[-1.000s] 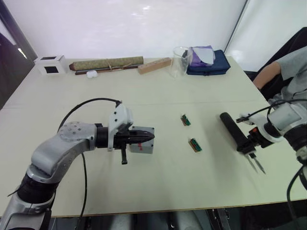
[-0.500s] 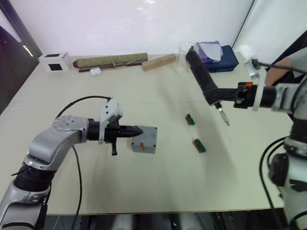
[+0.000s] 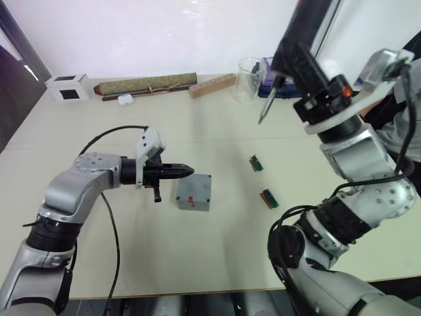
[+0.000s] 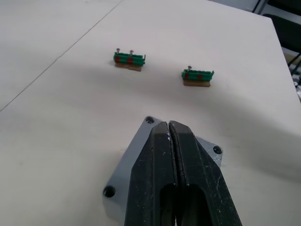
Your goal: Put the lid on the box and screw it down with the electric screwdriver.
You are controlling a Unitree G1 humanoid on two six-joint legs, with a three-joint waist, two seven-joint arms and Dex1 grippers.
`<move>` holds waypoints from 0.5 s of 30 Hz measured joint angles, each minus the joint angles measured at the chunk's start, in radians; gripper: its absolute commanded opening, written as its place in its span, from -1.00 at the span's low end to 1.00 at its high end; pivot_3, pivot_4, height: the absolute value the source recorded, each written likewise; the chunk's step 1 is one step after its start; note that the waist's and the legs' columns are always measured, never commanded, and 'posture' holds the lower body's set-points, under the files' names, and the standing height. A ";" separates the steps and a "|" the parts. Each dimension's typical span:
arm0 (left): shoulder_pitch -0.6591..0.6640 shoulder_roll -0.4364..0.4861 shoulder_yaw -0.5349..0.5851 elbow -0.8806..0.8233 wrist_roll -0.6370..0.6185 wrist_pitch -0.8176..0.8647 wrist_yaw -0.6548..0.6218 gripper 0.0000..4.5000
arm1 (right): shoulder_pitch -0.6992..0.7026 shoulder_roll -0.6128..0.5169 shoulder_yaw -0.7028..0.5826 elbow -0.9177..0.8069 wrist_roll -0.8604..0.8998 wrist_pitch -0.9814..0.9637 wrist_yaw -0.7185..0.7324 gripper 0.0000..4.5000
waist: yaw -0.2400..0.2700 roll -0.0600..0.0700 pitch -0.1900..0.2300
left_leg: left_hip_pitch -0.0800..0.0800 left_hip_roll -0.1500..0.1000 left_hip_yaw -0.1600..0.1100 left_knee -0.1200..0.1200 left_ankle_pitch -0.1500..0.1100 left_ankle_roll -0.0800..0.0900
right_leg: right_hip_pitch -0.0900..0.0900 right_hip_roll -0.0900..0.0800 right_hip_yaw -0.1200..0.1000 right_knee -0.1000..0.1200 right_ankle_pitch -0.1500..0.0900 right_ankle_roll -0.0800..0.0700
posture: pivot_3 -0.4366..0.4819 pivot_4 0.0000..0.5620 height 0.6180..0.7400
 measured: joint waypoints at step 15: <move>0.034 0.005 0.014 -0.028 0.048 -0.002 0.039 -1.00 | 0.359 -0.179 0.625 0.069 -0.416 -0.582 0.087 -0.03 | -0.002 0.000 0.000 | 0.000 0.000 0.000 -0.001 0.000 0.000 | 0.000 0.001 0.000 0.000 0.000 0.000 | -0.05 -0.47 1.00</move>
